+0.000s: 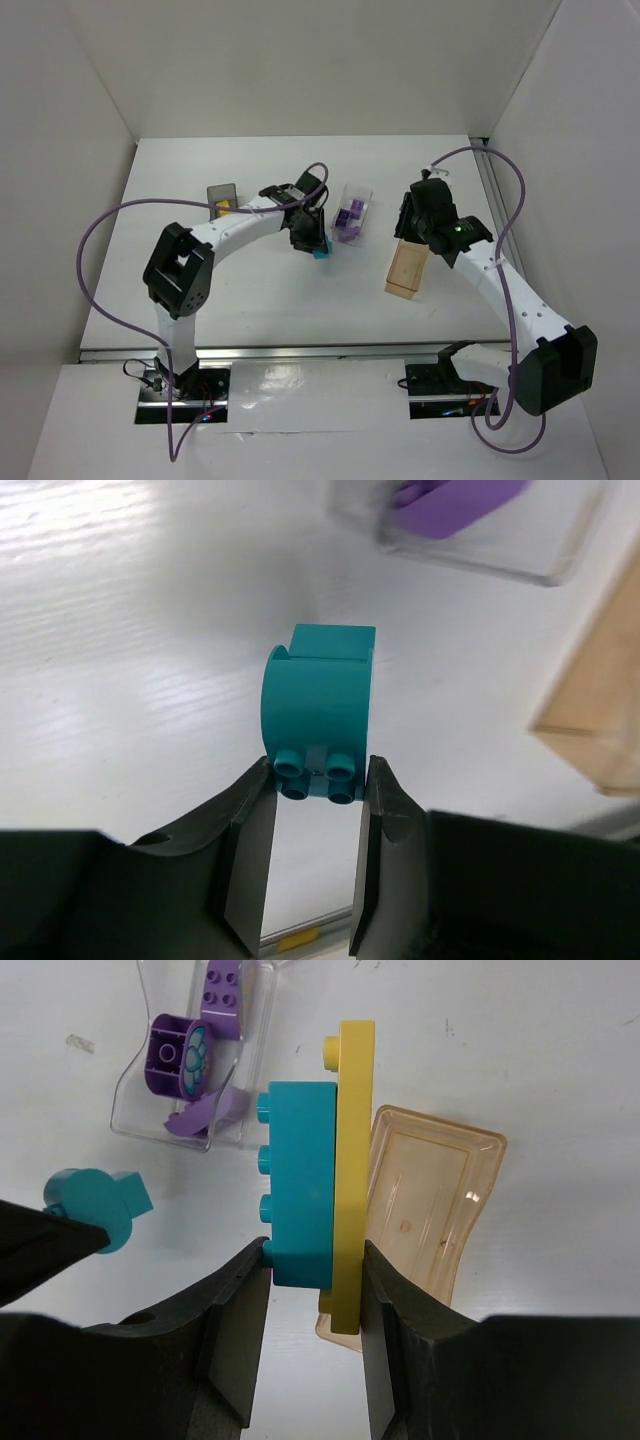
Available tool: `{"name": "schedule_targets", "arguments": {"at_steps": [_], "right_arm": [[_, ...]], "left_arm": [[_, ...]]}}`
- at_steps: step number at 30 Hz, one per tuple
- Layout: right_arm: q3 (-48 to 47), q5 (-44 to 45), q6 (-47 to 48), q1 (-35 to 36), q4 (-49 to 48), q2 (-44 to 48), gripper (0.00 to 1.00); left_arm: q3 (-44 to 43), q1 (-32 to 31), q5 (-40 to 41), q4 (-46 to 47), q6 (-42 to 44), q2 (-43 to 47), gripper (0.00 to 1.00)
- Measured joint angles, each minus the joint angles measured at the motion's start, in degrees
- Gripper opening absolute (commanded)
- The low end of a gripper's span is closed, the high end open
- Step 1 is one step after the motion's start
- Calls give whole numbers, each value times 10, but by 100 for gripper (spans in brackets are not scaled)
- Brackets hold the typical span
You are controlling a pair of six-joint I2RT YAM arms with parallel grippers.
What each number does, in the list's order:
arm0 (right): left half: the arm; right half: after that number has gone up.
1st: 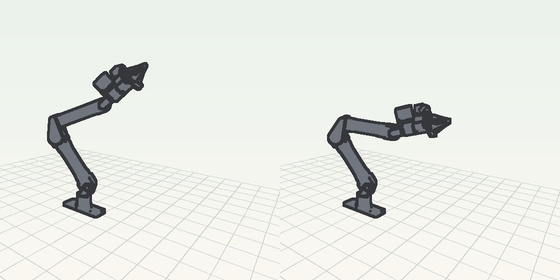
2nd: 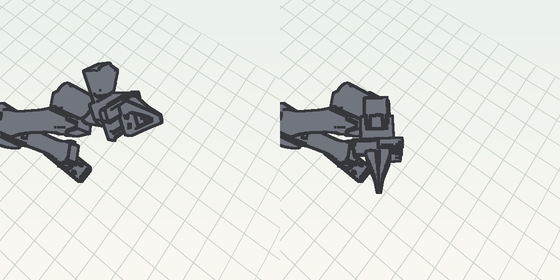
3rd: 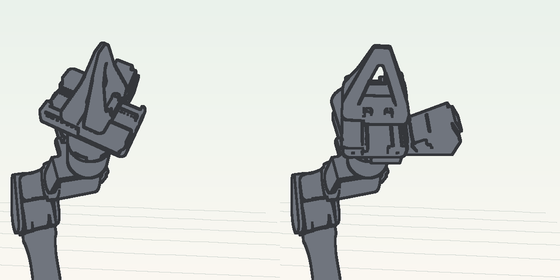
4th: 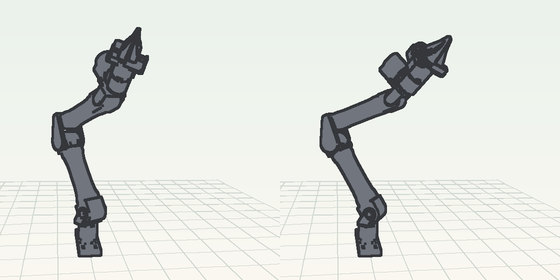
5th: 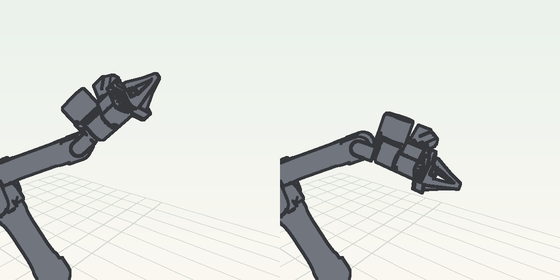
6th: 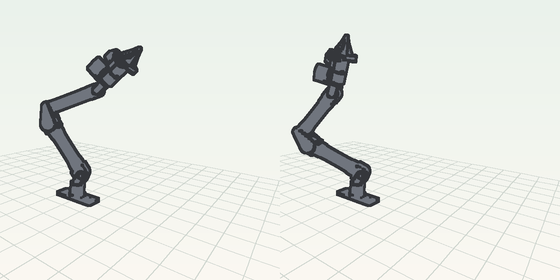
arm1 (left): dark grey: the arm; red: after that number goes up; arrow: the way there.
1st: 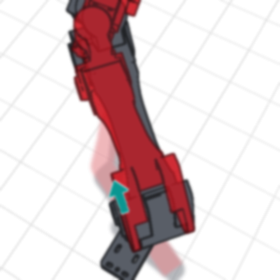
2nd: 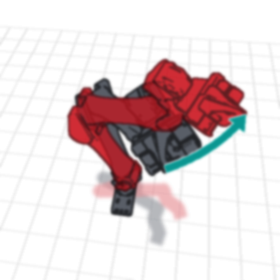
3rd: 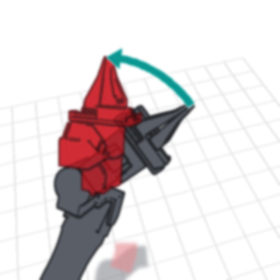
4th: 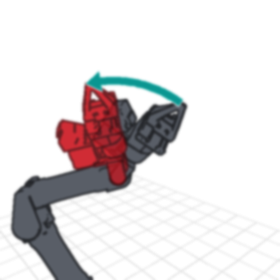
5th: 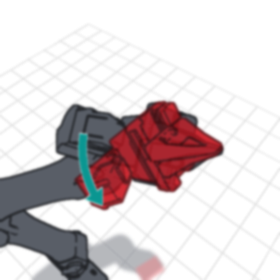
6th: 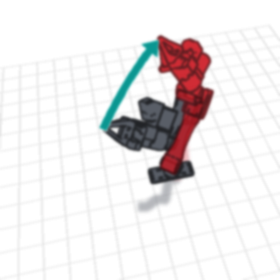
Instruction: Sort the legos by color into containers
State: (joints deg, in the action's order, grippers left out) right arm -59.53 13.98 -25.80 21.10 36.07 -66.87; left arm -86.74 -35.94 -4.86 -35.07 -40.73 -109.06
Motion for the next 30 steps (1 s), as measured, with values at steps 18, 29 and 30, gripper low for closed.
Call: {"name": "schedule_targets", "arguments": {"at_steps": [18,29,30], "right_arm": [[31,-119,24,28,-30,-38,16],[49,-236,70,62,-104,-37,16],[49,-240,73,72,-110,-38,16]], "left_arm": [[24,-12,39,-69,76,14,95],[118,130,-249,85,114,212,100],[129,127,-282,105,105,205,100]]}}
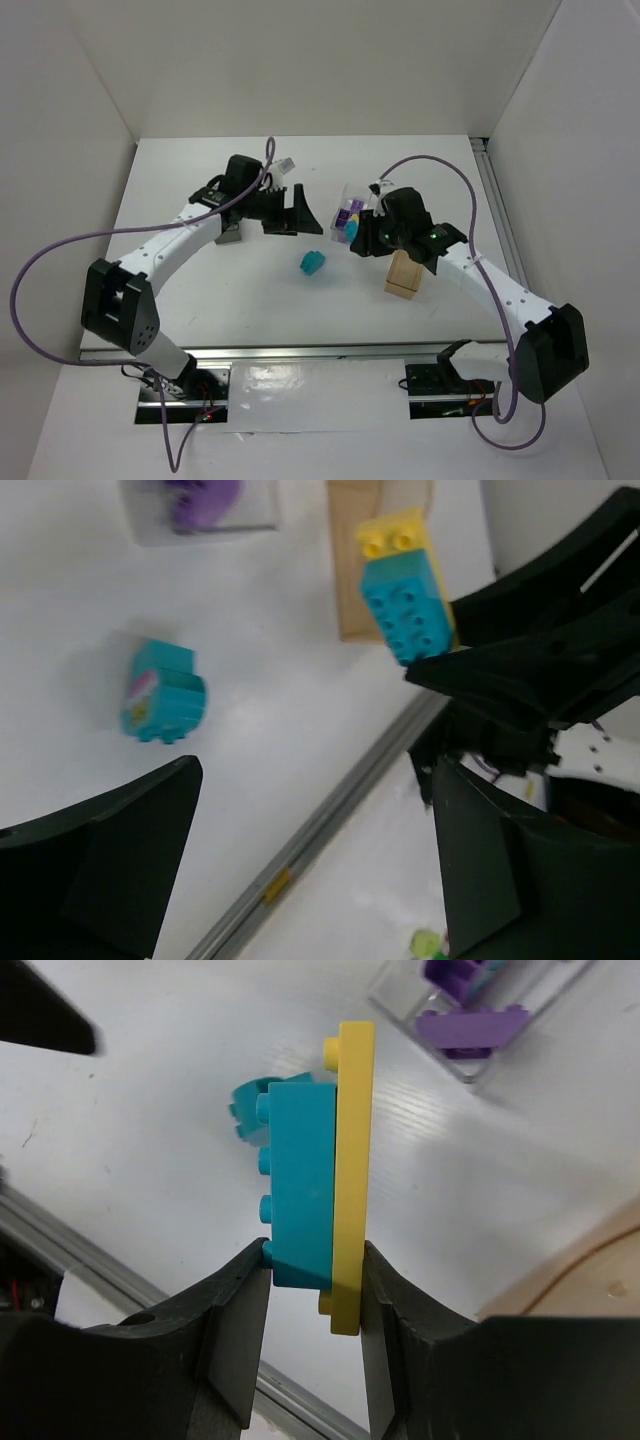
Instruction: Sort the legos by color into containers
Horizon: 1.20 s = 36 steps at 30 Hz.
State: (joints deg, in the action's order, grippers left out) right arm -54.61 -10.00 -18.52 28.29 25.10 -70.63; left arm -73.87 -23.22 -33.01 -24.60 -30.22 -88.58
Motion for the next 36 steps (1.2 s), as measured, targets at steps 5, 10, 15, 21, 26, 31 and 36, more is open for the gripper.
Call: {"name": "schedule_targets", "arguments": {"at_steps": [5,10,15,21,26,31,36], "right_arm": [[-7,-4,5,47,-13,-12,16],[-13,3,6,72,-16,-23,16],[-18,9,6,84,-17,-32,16],[-23,20,6,92,-16,-37,16],[-30,20,6,95,-19,-37,16],[-31,20,6,95,-19,-37,16],[-31,25,6,96,-19,-37,21]], "left_arm": [[28,-24,-92,70,-36,-48,99],[38,-33,-129,130,-76,-58,87],[62,-32,-148,196,-115,-59,81],[70,-31,-158,231,-140,-94,72],[73,-31,-163,241,-152,-99,68],[83,-31,-172,271,-167,-101,49],[86,-30,-185,290,-182,-105,4]]}}
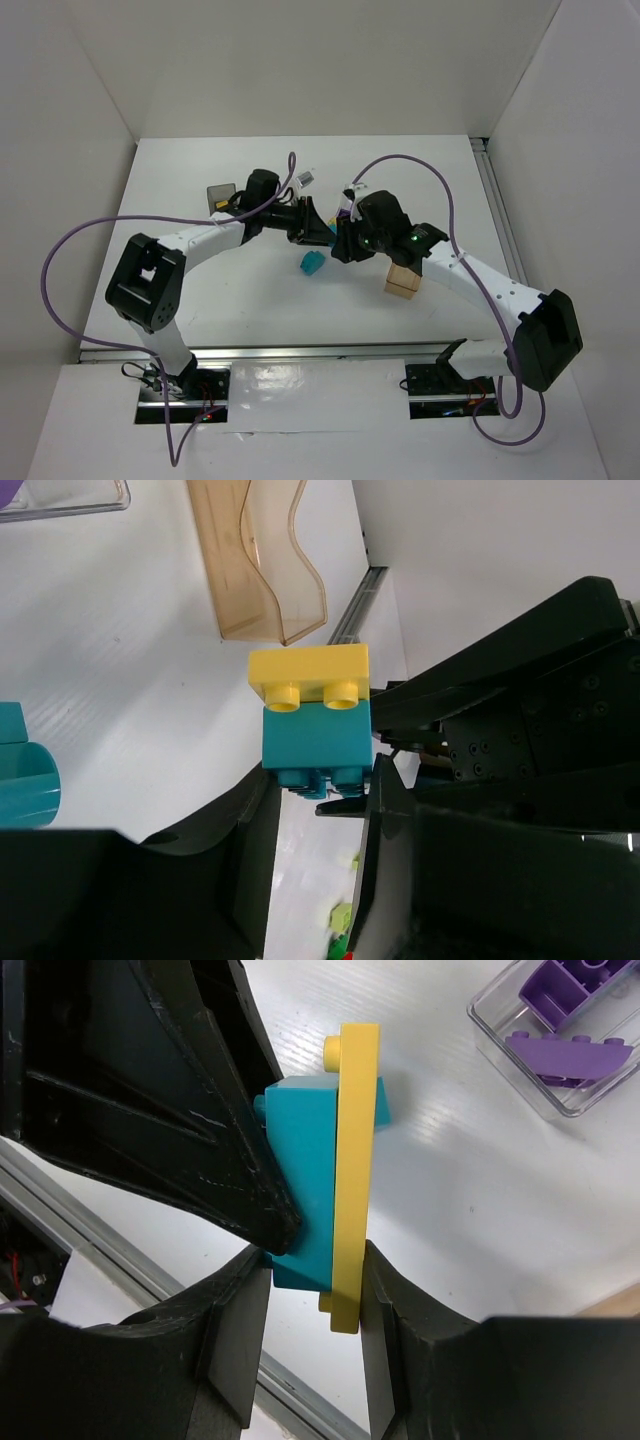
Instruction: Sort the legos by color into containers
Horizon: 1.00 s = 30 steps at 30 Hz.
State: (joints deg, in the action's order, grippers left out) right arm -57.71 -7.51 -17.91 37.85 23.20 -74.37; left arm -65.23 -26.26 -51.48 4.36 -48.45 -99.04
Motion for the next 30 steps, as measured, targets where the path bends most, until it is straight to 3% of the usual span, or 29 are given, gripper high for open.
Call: {"name": "schedule_targets", "arguments": {"at_steps": [1,2,4,6,9,16,19,24,30], "right_arm": [[0,1,0,0,0,0,37],[0,1,0,0,0,0,45],[0,2,0,0,0,0,49],[0,3,-2,1,0,0,67],[0,11,0,1,2,5,70],[0,-17,7,-15,4,47,68],[0,-72,10,-55,-5,60,68],[0,-222,-3,-133,-71,35,83],[1,-377,-57,-154,-197,-53,91]], "left_arm": [[0,0,0,0,0,0,0],[0,0,0,-1,0,0,0],[0,2,0,-2,1,0,0],[0,6,-4,-5,4,0,0],[0,21,-13,-16,11,0,0],[0,62,-44,-39,63,0,0],[-1,72,-70,-53,95,0,0],[-2,76,-123,-63,145,0,0],[-2,76,-167,-83,205,1,0]]}}
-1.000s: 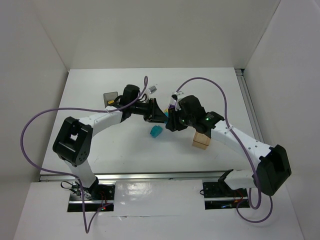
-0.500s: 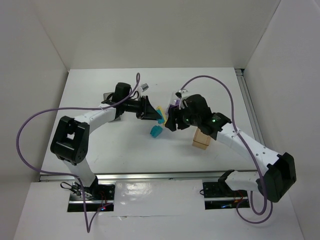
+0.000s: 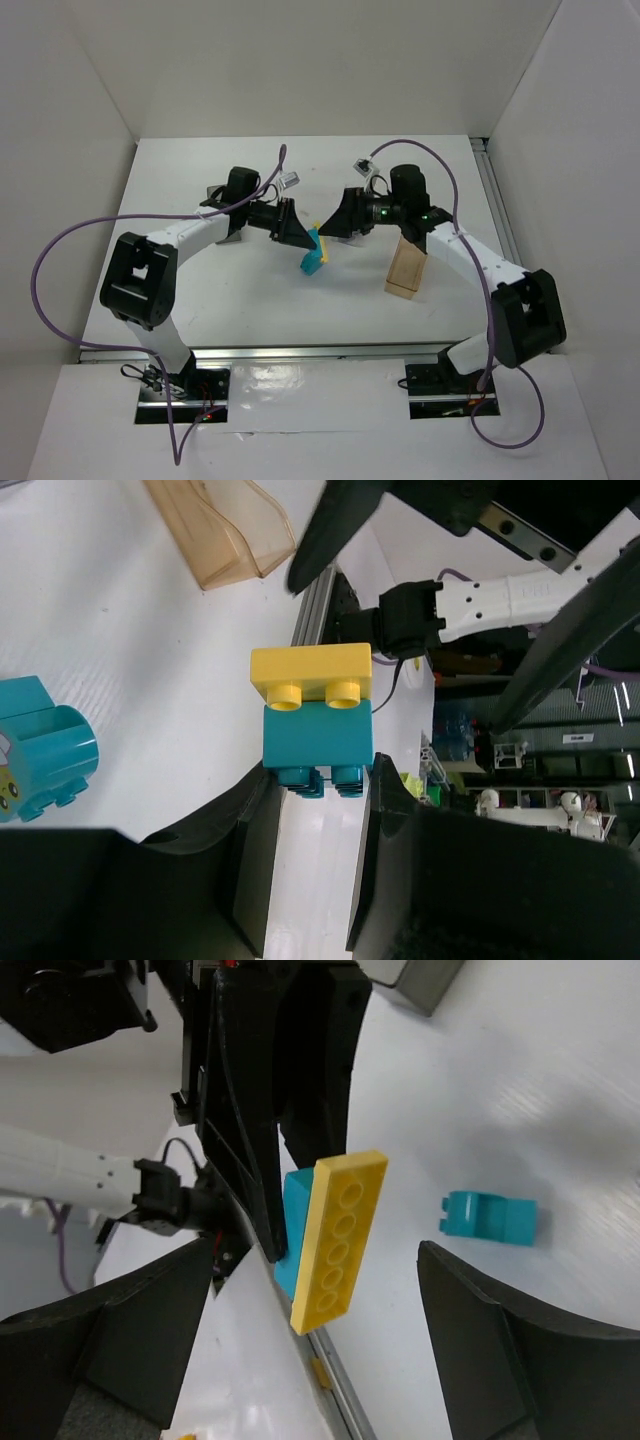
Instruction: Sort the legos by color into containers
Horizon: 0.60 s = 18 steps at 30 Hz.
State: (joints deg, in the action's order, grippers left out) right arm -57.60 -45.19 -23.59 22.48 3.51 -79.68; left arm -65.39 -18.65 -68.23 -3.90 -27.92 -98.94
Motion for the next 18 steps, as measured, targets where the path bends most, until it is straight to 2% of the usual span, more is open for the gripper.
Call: {"name": "schedule_targets", "arguments": {"at_steps": [2,6,11,16,18], "right_arm": [[1,-34,-24,0,-37,-26,94],[2,-77,-57,0,-99,-56,94],[2,-108,-84,3,-151,-82,83],[2,-126,-102,9,-182,-103,81],[2,-130,-114,10,-201,-108,72]], "left_arm": [[0,0,-7,-10,14,1,0],[0,0,-15,-23,37,3,0],[0,-2,-25,-24,42,11,0],[0,-2,-33,-24,51,21,0],[0,-2,-36,-24,55,28,0]]}}
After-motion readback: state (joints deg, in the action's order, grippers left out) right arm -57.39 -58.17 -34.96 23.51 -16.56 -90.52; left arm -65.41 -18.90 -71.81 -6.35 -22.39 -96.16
